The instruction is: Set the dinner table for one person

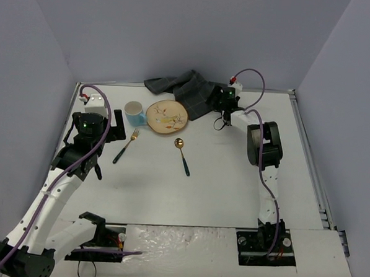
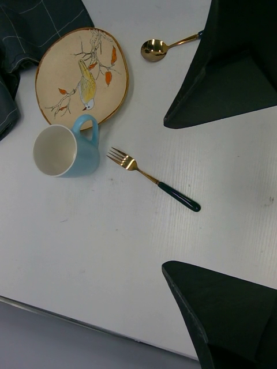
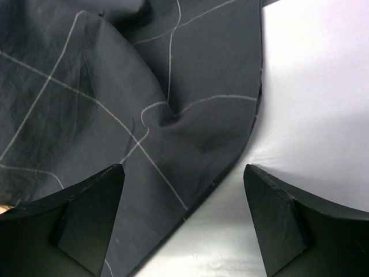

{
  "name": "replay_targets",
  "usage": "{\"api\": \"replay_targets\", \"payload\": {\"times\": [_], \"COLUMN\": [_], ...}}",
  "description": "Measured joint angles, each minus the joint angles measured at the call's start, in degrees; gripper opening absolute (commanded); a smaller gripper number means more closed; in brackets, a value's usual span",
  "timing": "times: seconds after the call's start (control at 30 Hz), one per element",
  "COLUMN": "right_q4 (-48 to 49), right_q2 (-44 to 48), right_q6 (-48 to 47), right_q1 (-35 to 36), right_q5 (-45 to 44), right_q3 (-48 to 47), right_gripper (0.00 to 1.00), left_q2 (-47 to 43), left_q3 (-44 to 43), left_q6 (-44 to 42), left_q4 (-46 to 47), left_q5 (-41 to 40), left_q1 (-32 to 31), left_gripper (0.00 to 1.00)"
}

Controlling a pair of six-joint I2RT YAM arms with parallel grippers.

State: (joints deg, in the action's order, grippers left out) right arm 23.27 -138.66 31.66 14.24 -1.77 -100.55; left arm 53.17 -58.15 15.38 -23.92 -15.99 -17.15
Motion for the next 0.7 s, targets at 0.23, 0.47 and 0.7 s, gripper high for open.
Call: {"api": "replay_targets", "payload": {"times": [0.23, 0.47, 0.7], "right_q4": [1.30, 2.11, -0.18], "right_q2": [-2.60, -4.38, -1.52], "right_q6": [1.76, 3.08, 2.23], "right_q1": [-0.09, -0.94, -2.82], "right_q5": [-0.46, -0.45, 0.06], "right_q3": [-2.71, -3.61, -0.41], "right_gripper": [0.48, 0.01, 0.00], "left_q2": [0.14, 0.47, 1.08], "left_q3": [0.00, 0.00, 0.00], "left_q6": [0.00, 0.00, -0.04], "left_q4": [0.00, 0.01, 0.02], "left_q5": [0.00, 0.00, 0.00], "left_q1": [0.00, 0.00, 0.00], "left_gripper": [0.97, 0.97, 0.97]}}
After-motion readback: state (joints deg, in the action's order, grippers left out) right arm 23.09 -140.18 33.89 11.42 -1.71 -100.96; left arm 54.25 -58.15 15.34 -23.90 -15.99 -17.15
